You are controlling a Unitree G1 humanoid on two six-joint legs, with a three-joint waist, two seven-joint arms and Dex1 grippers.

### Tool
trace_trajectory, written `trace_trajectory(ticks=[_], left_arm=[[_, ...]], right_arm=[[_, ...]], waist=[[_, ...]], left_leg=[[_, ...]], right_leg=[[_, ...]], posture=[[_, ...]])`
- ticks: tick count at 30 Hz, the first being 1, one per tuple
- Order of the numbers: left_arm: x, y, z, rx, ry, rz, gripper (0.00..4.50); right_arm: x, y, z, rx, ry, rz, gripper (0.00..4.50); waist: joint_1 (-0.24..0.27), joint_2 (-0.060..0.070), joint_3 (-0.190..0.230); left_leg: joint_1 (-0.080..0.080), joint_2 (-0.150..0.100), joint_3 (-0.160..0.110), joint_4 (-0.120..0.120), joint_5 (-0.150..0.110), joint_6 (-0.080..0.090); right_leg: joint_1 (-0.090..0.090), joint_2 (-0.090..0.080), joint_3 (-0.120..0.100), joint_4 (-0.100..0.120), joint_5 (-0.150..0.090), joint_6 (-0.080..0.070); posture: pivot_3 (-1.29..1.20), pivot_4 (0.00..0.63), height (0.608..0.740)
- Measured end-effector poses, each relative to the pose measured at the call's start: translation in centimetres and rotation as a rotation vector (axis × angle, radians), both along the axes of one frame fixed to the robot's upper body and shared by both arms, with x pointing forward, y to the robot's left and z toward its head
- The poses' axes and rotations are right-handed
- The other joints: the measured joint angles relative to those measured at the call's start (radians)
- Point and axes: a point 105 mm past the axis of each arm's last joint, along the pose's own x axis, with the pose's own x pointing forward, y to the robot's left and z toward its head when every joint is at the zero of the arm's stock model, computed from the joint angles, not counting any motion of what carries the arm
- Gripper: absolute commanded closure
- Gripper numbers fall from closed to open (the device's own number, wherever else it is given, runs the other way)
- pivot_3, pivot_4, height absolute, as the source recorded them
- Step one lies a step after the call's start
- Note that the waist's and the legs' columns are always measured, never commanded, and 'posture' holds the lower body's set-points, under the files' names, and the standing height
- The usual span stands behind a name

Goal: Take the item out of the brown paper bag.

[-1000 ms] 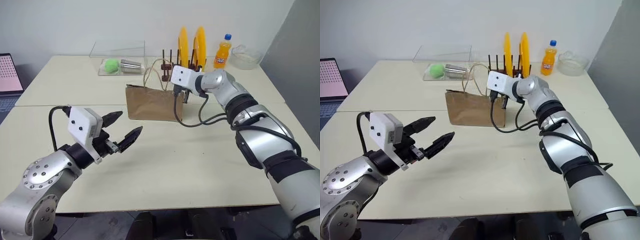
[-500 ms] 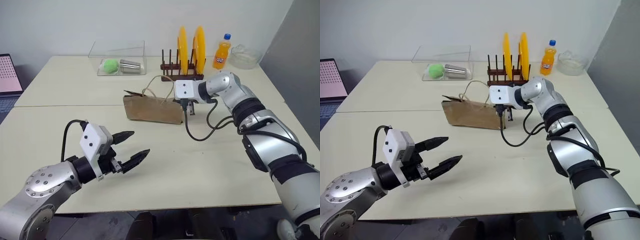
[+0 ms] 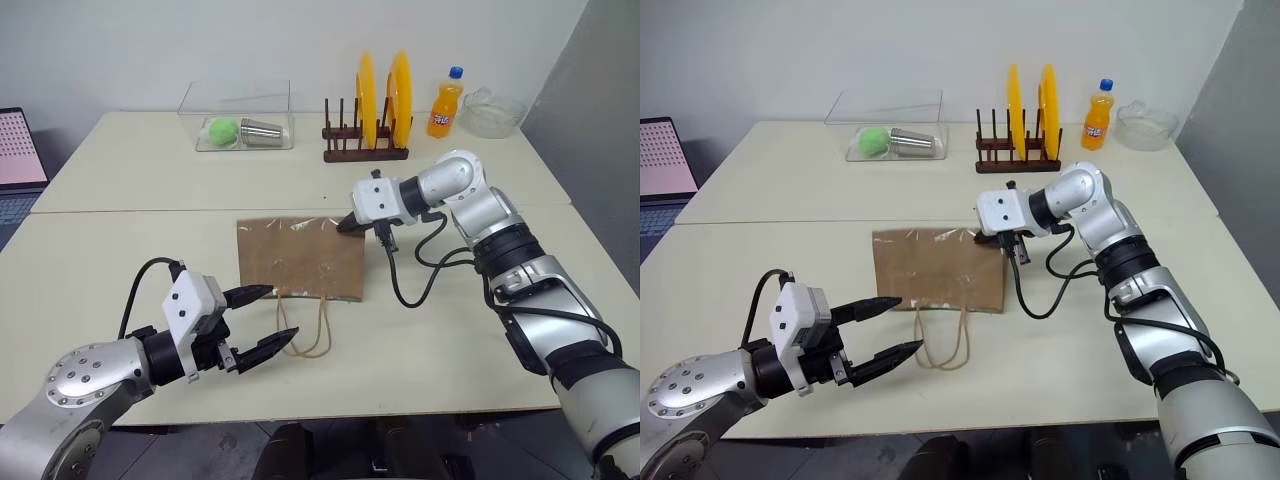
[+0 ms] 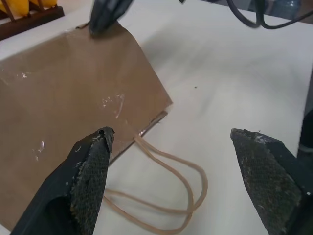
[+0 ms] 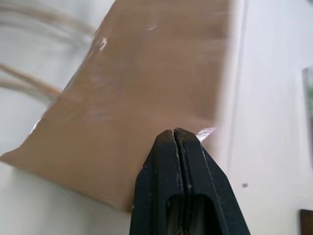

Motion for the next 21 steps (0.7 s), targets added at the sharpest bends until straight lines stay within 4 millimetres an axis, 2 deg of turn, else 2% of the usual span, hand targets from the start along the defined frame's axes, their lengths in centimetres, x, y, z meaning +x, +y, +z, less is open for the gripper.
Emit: trace_trajectory(ticks=[3,4,6,10,14,18,21], left_arm=[[1.2,1.5,0.9,0.075,-0.076,-0.007,0.45],[1.9,2.2,1.2,0.134,-0.133,-0.022,0.06],[2.4,2.7,1.1,0.194,-0.171,-0.048,0.0],[3.5,3.7,0.3,0.365,-0.286,-0.177,0.0],[4.7,2.7,-0.9,0.511,-0.401,-0.381,0.0],[5.7,1.5,-1.8,0.563,-0.453,-0.504,0.0],[6.0,0.6,-2.1,0.593,-0.484,-0.581,0.0]], right_arm=[[-1.6,-0.9,1.2,0.118,0.045,-0.014,4.47],[-2.5,-1.7,1.1,0.156,0.078,-0.039,4.21],[-3.4,-2.5,0.4,0.183,0.131,-0.075,3.93],[-6.6,-3.7,-2.8,0.247,0.306,-0.166,2.62],[-9.7,-4.3,-4.7,0.283,0.418,-0.26,1.25],[-11.8,-4.6,-6.1,0.298,0.483,-0.33,1.25],[-12.6,-4.6,-6.5,0.314,0.491,-0.363,1.25]], waist=[[0.01,0.0,0.0],[0.016,0.0,0.0],[0.02,0.001,0.001],[0.027,0.002,0.001],[0.028,0.003,0.001],[0.025,0.002,0.001],[0.02,0.002,0.001]], left_leg=[[-0.001,0.0,-0.001,0.0,0.0,0.0],[-0.001,0.0,-0.001,0.0,0.0,0.0],[-0.001,0.0,0.0,-0.001,0.0,0.0],[-0.001,0.0,0.0,-0.001,0.0,0.0],[-0.002,0.0,0.001,-0.001,0.0,0.0],[-0.002,0.001,0.001,-0.001,0.0,0.001],[-0.002,0.001,0.002,-0.001,0.0,0.001]], right_leg=[[0.0,0.0,-0.001,0.0,0.0,0.0],[0.0,0.0,-0.001,-0.001,0.0,0.0],[0.0,0.0,0.0,-0.002,0.0,0.0],[0.0,0.0,-0.001,-0.003,-0.001,0.0],[0.0,0.0,-0.001,-0.004,-0.001,0.001],[0.0,0.0,-0.002,-0.004,-0.003,0.005],[0.0,0.0,-0.001,-0.004,-0.004,0.006]], posture=[[0.0,0.15,0.74],[0.0,0.15,0.74],[0.0,0.15,0.74],[0.0,0.15,0.74],[0.0,0.15,0.74],[0.0,0.15,0.74],[0.0,0.15,0.74]])
